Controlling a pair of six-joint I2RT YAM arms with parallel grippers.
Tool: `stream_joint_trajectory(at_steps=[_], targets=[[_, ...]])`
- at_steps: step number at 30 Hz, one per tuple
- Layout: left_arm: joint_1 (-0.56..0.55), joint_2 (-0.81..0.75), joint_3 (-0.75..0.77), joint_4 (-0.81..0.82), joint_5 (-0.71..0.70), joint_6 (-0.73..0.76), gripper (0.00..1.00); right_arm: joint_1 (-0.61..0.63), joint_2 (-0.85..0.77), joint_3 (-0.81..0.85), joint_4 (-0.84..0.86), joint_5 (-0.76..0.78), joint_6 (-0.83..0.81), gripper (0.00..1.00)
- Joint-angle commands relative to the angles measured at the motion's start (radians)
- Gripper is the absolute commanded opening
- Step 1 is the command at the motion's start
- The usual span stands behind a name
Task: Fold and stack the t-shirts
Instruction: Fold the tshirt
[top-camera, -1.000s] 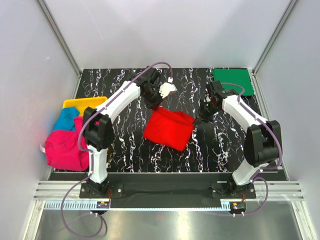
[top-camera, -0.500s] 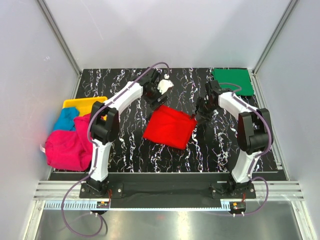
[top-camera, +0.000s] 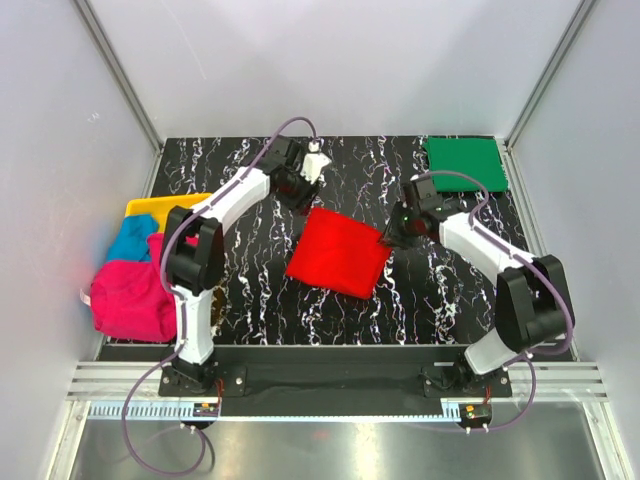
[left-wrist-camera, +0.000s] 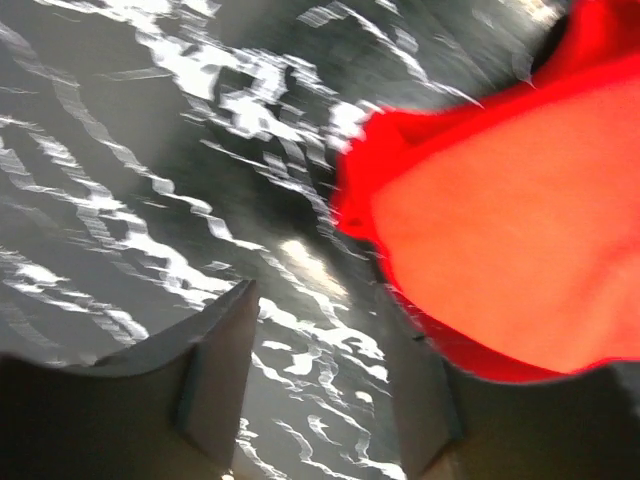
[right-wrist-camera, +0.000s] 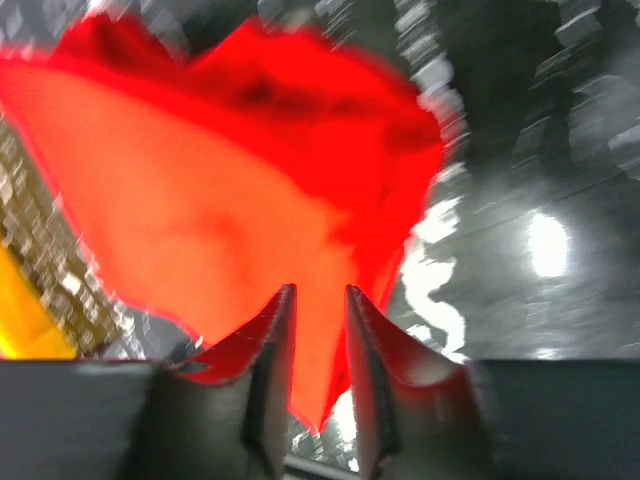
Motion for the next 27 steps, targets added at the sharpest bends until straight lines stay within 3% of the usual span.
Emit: stream_joint_trajectory(at_steps=[1, 5, 12, 21, 24, 25, 27], targets=[[-0.038, -0.090, -0.075, 0.047, 0.133, -0.004, 0.51, 0.059, -0.057, -0.076, 0.148, -0.027, 0.081, 0.26], [-0.074, -0.041, -0.062, 0.061, 0.144, 0.015, 0.48, 0.056, 0.035, -0.078, 0.242, -0.109, 0.132, 0.19], [-0.048, 0.169, 0.159, 0.044, 0.125, -0.070, 0.45, -0.002, 0.224, 0.045, 0.268, -0.083, 0.098, 0.17], [-0.042, 0.237, 0.165, 0.030, 0.116, -0.097, 0.48, -0.025, 0.284, 0.110, 0.205, -0.011, 0.029, 0.17], [-0.042, 0.214, 0.176, 0.025, 0.119, -0.129, 0.53, -0.027, 0.217, 0.137, 0.146, 0.023, -0.015, 0.30], [-0.042, 0.205, 0.179, 0.027, 0.115, -0.139, 0.54, -0.027, 0.204, 0.142, 0.124, 0.023, -0.032, 0.44], [-0.042, 0.183, 0.176, 0.024, 0.104, -0.156, 0.57, -0.030, 0.187, 0.149, 0.051, 0.025, -0.067, 0.54]])
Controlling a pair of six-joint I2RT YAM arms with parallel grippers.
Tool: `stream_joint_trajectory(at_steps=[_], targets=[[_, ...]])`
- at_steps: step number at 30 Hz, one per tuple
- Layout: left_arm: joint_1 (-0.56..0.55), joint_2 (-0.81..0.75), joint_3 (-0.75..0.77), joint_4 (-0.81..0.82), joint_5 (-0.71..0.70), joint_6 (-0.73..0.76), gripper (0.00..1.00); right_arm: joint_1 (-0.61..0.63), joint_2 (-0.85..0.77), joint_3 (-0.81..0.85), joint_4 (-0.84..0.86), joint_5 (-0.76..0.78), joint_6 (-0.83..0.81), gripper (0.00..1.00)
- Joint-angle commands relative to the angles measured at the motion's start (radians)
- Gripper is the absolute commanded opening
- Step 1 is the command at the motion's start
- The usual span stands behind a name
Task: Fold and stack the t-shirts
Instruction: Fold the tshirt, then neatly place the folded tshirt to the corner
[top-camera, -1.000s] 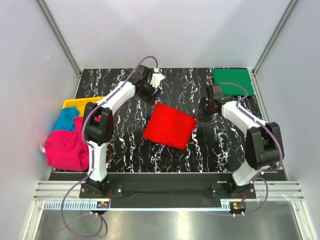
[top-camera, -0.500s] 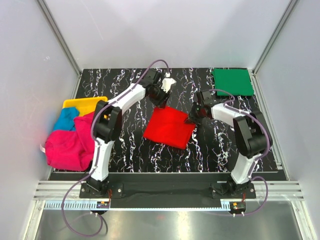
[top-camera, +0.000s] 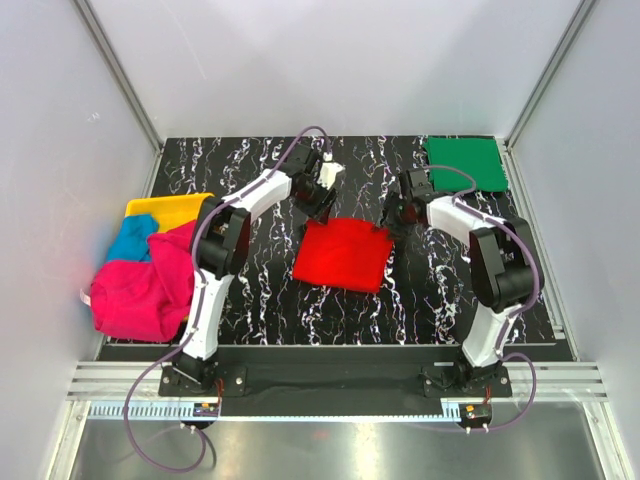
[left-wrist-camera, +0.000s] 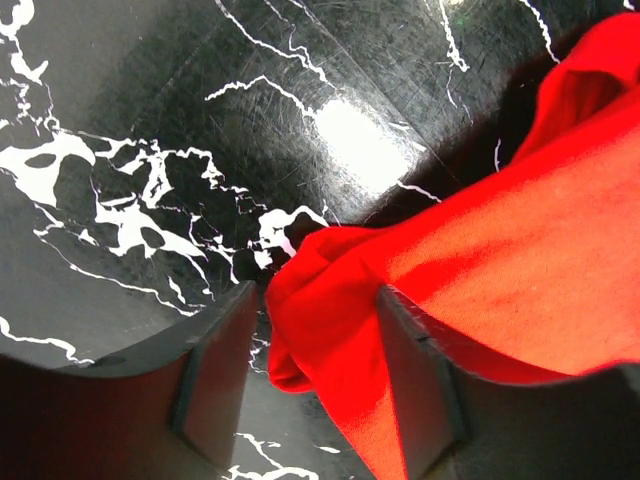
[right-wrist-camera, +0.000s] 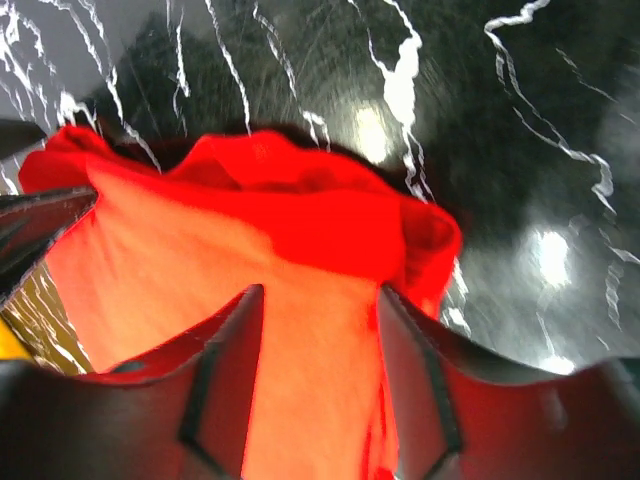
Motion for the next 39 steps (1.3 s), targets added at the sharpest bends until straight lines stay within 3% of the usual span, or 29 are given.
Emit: stream_joint_trajectory(at_steps=[1, 4, 5, 9, 13, 18, 19, 24, 25, 28, 32, 39], targets=[[-0.002, -0.093, 0.033, -0.004, -0.009, -0.046, 0.61, -0.004, -0.100, 0.048, -0.130, 0.048, -0.085, 0.58], [-0.002, -0.157, 0.007, -0.017, -0.006, -0.058, 0.67, -0.004, -0.152, -0.020, -0.176, 0.029, -0.051, 0.81], [-0.002, -0.176, -0.019, -0.015, -0.004, -0.061, 0.69, -0.005, -0.168, -0.043, -0.173, 0.011, -0.036, 0.98], [-0.002, -0.268, -0.102, 0.006, -0.022, -0.055, 0.76, 0.001, -0.221, -0.153, -0.106, -0.026, 0.024, 1.00], [-0.001, -0.288, -0.156, 0.005, -0.058, -0.040, 0.79, 0.015, -0.179, -0.192, -0.029, -0.070, 0.029, 0.94], [0.016, -0.314, -0.202, 0.003, -0.078, -0.038, 0.80, 0.013, -0.123, -0.221, 0.034, -0.110, 0.044, 0.73], [0.019, -0.323, -0.215, 0.005, -0.073, -0.038, 0.80, 0.013, -0.122, -0.225, 0.043, -0.124, 0.047, 0.65], [0.025, -0.374, -0.246, 0.022, -0.078, -0.028, 0.80, 0.013, -0.071, -0.264, 0.121, -0.172, 0.056, 0.47], [0.028, -0.380, -0.254, 0.022, -0.078, -0.023, 0.80, 0.013, -0.067, -0.265, 0.127, -0.163, 0.053, 0.38], [0.036, -0.404, -0.268, 0.018, -0.081, -0.014, 0.80, 0.000, -0.062, -0.255, 0.126, -0.152, 0.030, 0.23], [0.053, -0.441, -0.269, -0.005, -0.075, 0.006, 0.81, -0.016, -0.035, -0.107, 0.044, -0.149, -0.098, 0.00], [0.104, -0.487, -0.271, -0.014, -0.124, 0.034, 0.81, -0.086, 0.120, 0.239, -0.171, -0.037, -0.361, 0.00]])
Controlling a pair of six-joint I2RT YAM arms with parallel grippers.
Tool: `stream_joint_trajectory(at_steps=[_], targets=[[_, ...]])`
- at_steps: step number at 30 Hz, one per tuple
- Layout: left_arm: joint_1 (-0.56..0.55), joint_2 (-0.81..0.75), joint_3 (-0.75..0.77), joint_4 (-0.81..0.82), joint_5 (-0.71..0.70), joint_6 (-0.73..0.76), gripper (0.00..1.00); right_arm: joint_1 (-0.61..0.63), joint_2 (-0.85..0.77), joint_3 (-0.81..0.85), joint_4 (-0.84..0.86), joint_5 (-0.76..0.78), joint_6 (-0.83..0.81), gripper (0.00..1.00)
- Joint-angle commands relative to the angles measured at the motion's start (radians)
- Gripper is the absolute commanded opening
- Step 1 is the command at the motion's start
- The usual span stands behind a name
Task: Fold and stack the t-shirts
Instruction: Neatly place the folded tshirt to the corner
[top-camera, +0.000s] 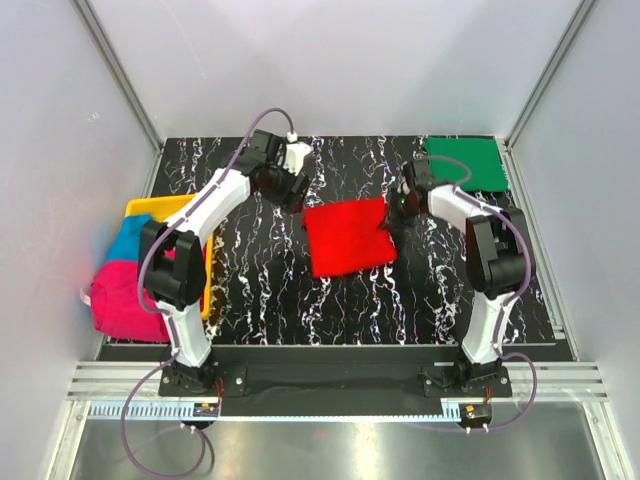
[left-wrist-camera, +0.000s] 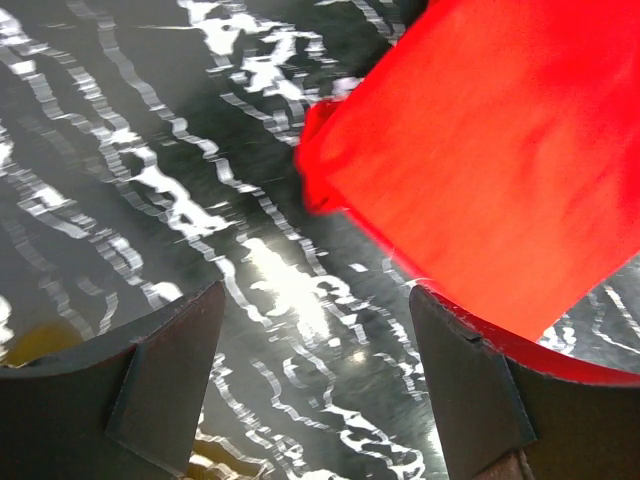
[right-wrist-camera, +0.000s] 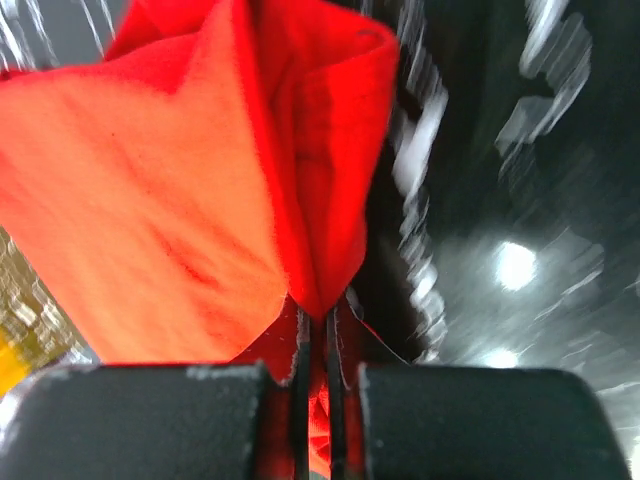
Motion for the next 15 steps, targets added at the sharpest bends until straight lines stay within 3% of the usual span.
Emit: stream_joint_trajectory(at_steps=[1, 8, 15], targets=[[0.032, -0.053, 0.003, 0.009, -0.044, 0.029, 0.81, -0.055, 0.067, 0.192, -0.113, 0.118, -0.193, 0.00], [0.047, -0.041, 0.030, -0.007, -0.093, 0.051, 0.81, -0.121, 0.342, 0.621, -0.279, 0.312, -0.372, 0.00], [0.053, -0.038, 0.036, -0.013, -0.116, 0.069, 0.81, -0.170, 0.477, 0.945, -0.380, 0.469, -0.520, 0.00]])
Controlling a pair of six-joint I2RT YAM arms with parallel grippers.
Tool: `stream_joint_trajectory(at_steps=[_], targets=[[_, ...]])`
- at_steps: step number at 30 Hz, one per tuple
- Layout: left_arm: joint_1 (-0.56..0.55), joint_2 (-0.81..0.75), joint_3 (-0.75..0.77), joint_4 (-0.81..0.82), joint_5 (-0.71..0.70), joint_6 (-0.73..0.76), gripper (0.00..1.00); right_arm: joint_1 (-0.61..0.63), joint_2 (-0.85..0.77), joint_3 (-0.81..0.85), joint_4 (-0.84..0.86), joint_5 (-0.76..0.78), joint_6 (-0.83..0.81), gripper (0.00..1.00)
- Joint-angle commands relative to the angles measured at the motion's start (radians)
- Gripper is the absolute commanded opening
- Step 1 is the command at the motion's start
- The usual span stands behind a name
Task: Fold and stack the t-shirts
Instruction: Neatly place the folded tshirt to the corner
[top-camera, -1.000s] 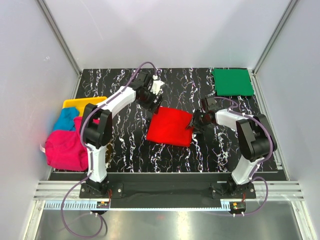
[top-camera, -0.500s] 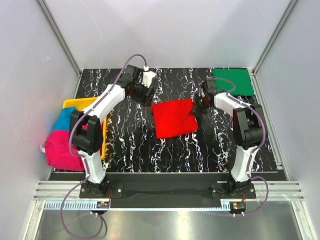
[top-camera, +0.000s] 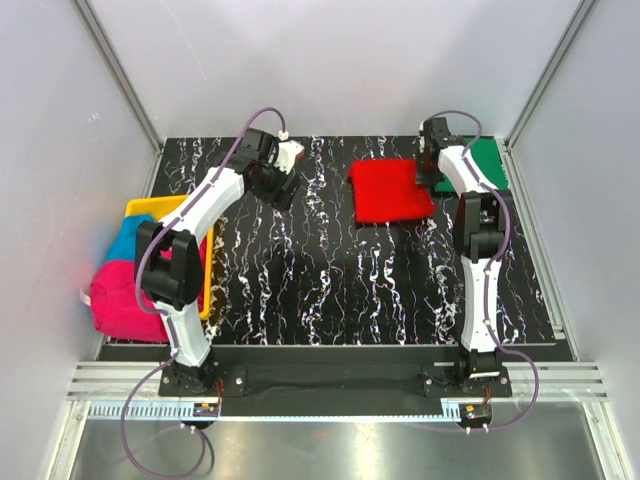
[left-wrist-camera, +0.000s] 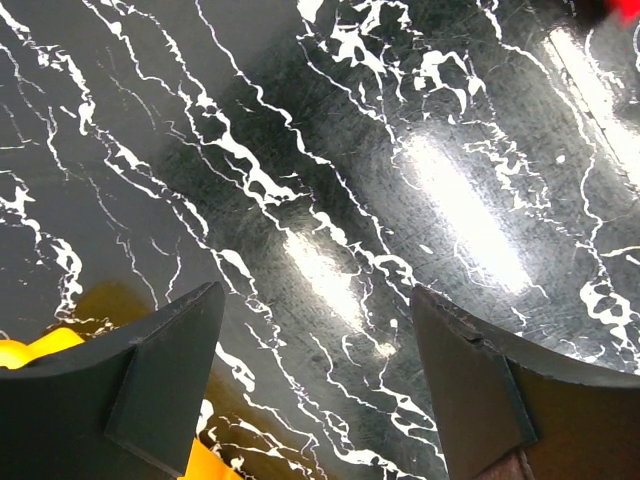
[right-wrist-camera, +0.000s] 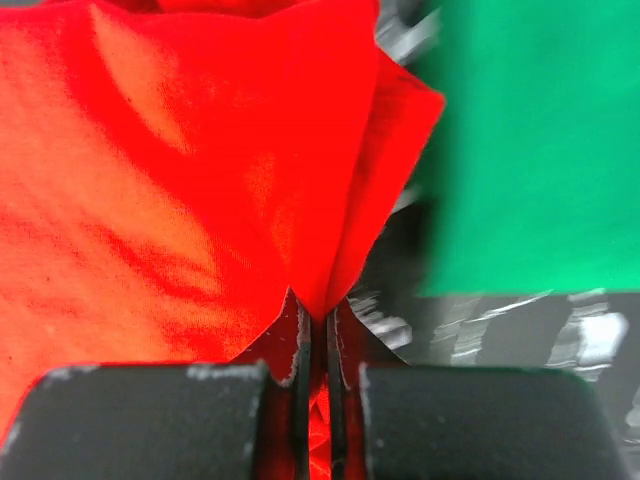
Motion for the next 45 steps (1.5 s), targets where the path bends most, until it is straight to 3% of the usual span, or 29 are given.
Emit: stream_joint_trajectory(at_steps=[1, 8, 18, 36, 45], targets=[[0.007, -0.024, 0.042, 0.004, -0.034, 0.021, 0.81, -0.013, 0.014, 0.164, -0.068, 0.154, -0.150, 0.00], [0.007, -0.013, 0.051, 0.001, -0.048, 0.027, 0.82, -0.068, 0.086, 0.401, -0.102, 0.209, -0.209, 0.00], [0.013, 0.019, 0.068, 0.009, -0.054, 0.022, 0.82, -0.145, 0.111, 0.519, -0.083, 0.181, -0.220, 0.00], [0.015, 0.053, 0.081, 0.010, -0.091, 0.036, 0.82, -0.240, 0.022, 0.544, -0.048, -0.017, -0.163, 0.00], [0.019, 0.067, 0.079, 0.015, -0.103, 0.045, 0.82, -0.251, -0.004, 0.548, -0.025, 0.005, -0.184, 0.00]])
